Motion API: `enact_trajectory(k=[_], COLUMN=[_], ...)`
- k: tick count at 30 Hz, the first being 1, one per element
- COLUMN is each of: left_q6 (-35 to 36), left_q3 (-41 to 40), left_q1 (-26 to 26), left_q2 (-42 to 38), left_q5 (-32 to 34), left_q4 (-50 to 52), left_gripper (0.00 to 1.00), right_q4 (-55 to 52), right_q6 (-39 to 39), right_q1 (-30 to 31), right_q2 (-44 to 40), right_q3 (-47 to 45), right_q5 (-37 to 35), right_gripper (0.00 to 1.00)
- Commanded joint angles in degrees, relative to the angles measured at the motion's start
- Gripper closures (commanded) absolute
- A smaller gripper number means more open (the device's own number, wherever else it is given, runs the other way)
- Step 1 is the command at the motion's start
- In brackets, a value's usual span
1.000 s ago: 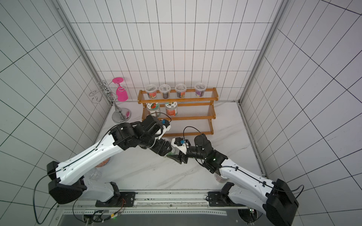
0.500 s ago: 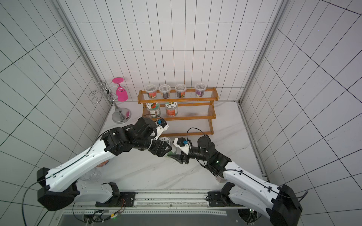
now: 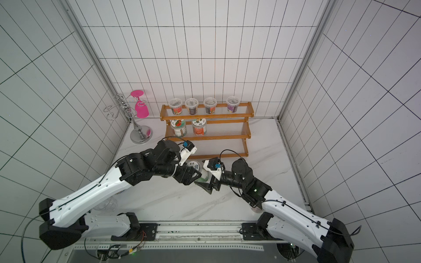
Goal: Place the seed container on the shelf
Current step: Pick up the seed jar at the center of the board.
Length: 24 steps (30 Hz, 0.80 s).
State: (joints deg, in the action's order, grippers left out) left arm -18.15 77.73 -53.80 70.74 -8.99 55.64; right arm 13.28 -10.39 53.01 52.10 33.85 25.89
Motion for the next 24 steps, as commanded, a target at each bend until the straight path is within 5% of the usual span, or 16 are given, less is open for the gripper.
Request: enact_trajectory(k=[1,9,13,16,21,24], left_q6=[1.1,1.3,1.4,1.4,1.0,0.9], left_q3=[-0.2,-0.6,-0.8,-1.0,-1.8,-2.2], left_q1=[-0.1,0.0,-0.1,0.0,0.0,0.0], left_q2=[-1.4,-1.3,-1.1,-1.1,-2.7,-4.9], left_q5=[-2.7,-3.4,-3.0,-2.6,-1.6,-1.0], left_q4=[-4.9,-4.7,-4.4,-4.4,-6.2,-7.9], left_gripper=[0.46,0.44,0.4,0.29,0.02,0.01], right_q4=[-0.1,0.9,1.9,3.1,6.1,7.7], right_q6=[-0.8,-1.5,-1.1,-0.5,0.3,0.8], right_q1=[0.4,0.4,0.4,0.4,0.3,0.1], right_q2=[1.0,3.1,3.3,3.0,1.8,1.3], right_q3=[0.4,2.3,2.5,1.9,-0.3,-1.8], right_q5=[-0.3,2.4,3.8,4.1,3.7,2.5], right_gripper=[0.01,0.01,0.15,0.3,0.35,0.35])
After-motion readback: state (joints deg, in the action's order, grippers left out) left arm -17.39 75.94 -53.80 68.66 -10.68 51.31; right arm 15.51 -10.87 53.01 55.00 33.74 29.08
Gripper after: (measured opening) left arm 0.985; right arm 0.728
